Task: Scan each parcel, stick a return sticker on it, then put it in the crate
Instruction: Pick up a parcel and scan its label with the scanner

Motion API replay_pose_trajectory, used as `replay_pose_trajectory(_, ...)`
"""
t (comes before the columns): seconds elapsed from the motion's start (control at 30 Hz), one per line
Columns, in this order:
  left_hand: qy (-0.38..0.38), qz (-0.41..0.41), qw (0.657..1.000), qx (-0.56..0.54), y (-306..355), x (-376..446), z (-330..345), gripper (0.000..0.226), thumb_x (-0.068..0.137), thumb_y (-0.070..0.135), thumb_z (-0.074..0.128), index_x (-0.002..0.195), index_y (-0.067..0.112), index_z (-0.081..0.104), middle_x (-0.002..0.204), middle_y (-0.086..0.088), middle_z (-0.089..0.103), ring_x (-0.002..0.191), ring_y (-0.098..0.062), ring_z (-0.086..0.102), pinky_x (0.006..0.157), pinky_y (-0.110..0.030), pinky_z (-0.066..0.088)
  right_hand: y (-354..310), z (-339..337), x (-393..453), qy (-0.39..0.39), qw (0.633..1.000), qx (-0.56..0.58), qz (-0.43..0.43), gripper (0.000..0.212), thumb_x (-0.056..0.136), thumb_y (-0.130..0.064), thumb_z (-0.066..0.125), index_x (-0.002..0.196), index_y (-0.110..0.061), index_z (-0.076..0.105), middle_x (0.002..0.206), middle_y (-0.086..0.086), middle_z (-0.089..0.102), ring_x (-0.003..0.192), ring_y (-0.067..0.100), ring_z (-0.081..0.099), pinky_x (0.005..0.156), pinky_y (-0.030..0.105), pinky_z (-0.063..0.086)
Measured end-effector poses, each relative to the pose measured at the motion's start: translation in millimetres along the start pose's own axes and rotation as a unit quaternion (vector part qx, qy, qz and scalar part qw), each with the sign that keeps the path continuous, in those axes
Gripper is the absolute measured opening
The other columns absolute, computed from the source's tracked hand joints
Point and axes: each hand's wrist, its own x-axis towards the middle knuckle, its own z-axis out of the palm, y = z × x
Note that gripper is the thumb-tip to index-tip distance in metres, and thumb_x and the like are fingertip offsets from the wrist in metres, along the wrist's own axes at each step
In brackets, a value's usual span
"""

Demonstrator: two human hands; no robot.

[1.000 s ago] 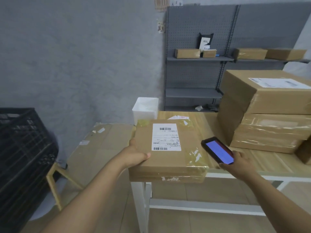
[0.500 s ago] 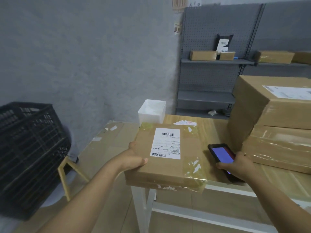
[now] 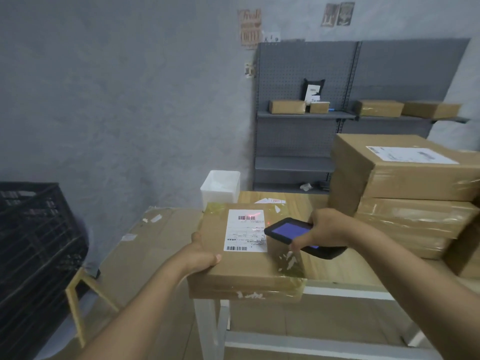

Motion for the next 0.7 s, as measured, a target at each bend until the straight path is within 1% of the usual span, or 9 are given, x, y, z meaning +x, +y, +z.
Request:
replay_pose_trajectory(0.07, 0.001, 0.007, 1.000, -0.010, -2.2, -0.7, 1.2, 0.091, 0.082, 0.035, 0.066, 0.149, 0.016, 0.007, 0.135, -0.005, 0.053, 0.119, -0.025, 0.051, 0.086, -0.029, 0.038, -13.7, -1.9, -7.2, -0.010, 1.000, -0.003, 0.006, 0.075, 0.037, -0.078, 0.067, 0.084, -0.021, 0.059, 0.081, -0.003, 0.061, 0.070, 0.012, 0.061, 0.055, 0.023, 0.046)
replay_pose_trajectory(0.1, 0.002, 0.012, 1.000, -0.016, -3.3, -1.3, 1.9, 0.092, 0.081, 0.034, 0.066, 0.149, 0.016, 0.007, 0.135, -0.005, 0.053, 0.119, -0.025, 0.051, 0.088, -0.028, 0.038, -19.9, -2.9, -10.2, -0.016, 1.000, -0.005, 0.009, 0.072, 0.039, -0.078, 0.066, 0.082, -0.021, 0.059, 0.080, -0.002, 0.061, 0.068, 0.012, 0.060, 0.054, 0.022, 0.043)
replay_pose_trajectory(0.2, 0.005, 0.024, 0.999, -0.029, -6.1, -4.0, 3.0, 0.090, 0.080, 0.032, 0.067, 0.147, 0.015, 0.009, 0.133, -0.004, 0.055, 0.119, -0.024, 0.052, 0.090, -0.028, 0.039, -32.0, -3.1, -16.6, -0.025, 0.999, -0.012, 0.016, 0.065, 0.048, -0.075, 0.069, 0.081, -0.020, 0.059, 0.079, -0.001, 0.060, 0.066, 0.012, 0.058, 0.055, 0.022, 0.043)
replay_pose_trajectory(0.27, 0.004, 0.033, 0.999, -0.035, -7.1, -5.6, 3.4, 0.090, 0.080, 0.032, 0.067, 0.146, 0.014, 0.008, 0.131, -0.004, 0.056, 0.117, -0.023, 0.053, 0.092, -0.028, 0.040, -36.8, -1.7, -20.1, -0.016, 1.000, -0.013, 0.018, 0.063, 0.050, -0.074, 0.070, 0.079, -0.020, 0.058, 0.078, -0.002, 0.059, 0.064, 0.011, 0.057, 0.053, 0.021, 0.041)
replay_pose_trajectory(0.37, 0.006, 0.045, 0.999, -0.029, -6.1, -7.4, 3.0, 0.089, 0.081, 0.032, 0.066, 0.147, 0.012, 0.009, 0.135, -0.005, 0.053, 0.119, -0.023, 0.052, 0.092, -0.028, 0.041, -39.9, -0.6, -23.7, -0.009, 1.000, -0.003, 0.028, 0.064, 0.049, -0.075, 0.069, 0.079, -0.019, 0.057, 0.077, -0.002, 0.058, 0.064, 0.011, 0.057, 0.051, 0.022, 0.039)
replay_pose_trajectory(0.5, 0.007, 0.048, 0.998, -0.032, -4.2, -7.8, 2.6, 0.090, 0.083, 0.030, 0.066, 0.147, 0.009, 0.007, 0.136, -0.006, 0.053, 0.121, -0.023, 0.051, 0.095, -0.026, 0.040, -41.4, -1.1, -24.5, -0.008, 0.999, 0.015, 0.043, 0.070, 0.044, -0.077, 0.066, 0.082, -0.019, 0.058, 0.078, -0.002, 0.059, 0.066, 0.012, 0.058, 0.052, 0.023, 0.041)
replay_pose_trajectory(0.6, 0.009, 0.049, 0.998, -0.030, -3.8, -8.0, 2.4, 0.088, 0.084, 0.030, 0.066, 0.146, 0.008, 0.008, 0.135, -0.006, 0.053, 0.121, -0.023, 0.051, 0.090, -0.024, 0.037, -41.9, -1.2, -23.7, -0.010, 0.998, 0.026, 0.056, 0.075, 0.036, -0.080, 0.063, 0.082, -0.021, 0.057, 0.078, -0.002, 0.061, 0.066, 0.011, 0.060, 0.051, 0.022, 0.042)
replay_pose_trajectory(0.67, 0.004, 0.051, 0.998, -0.027, -4.3, -7.4, 1.4, 0.086, 0.083, 0.031, 0.066, 0.145, 0.009, 0.010, 0.133, -0.004, 0.054, 0.113, -0.020, 0.052, 0.086, -0.023, 0.037, -39.8, 0.6, -21.1, -0.006, 0.997, 0.036, 0.064, 0.077, 0.033, -0.081, 0.062, 0.082, -0.021, 0.056, 0.079, -0.002, 0.062, 0.066, 0.012, 0.060, 0.051, 0.023, 0.042)
replay_pose_trajectory(0.7, 0.001, 0.052, 0.998, -0.025, -4.4, -6.7, 0.9, 0.085, 0.083, 0.031, 0.066, 0.144, 0.010, 0.011, 0.130, -0.003, 0.055, 0.108, -0.019, 0.051, 0.084, -0.023, 0.037, -37.3, 2.5, -18.7, 0.000, 0.997, 0.043, 0.069, 0.076, 0.036, -0.080, 0.063, 0.082, -0.021, 0.056, 0.079, -0.002, 0.061, 0.066, 0.012, 0.060, 0.050, 0.023, 0.042)
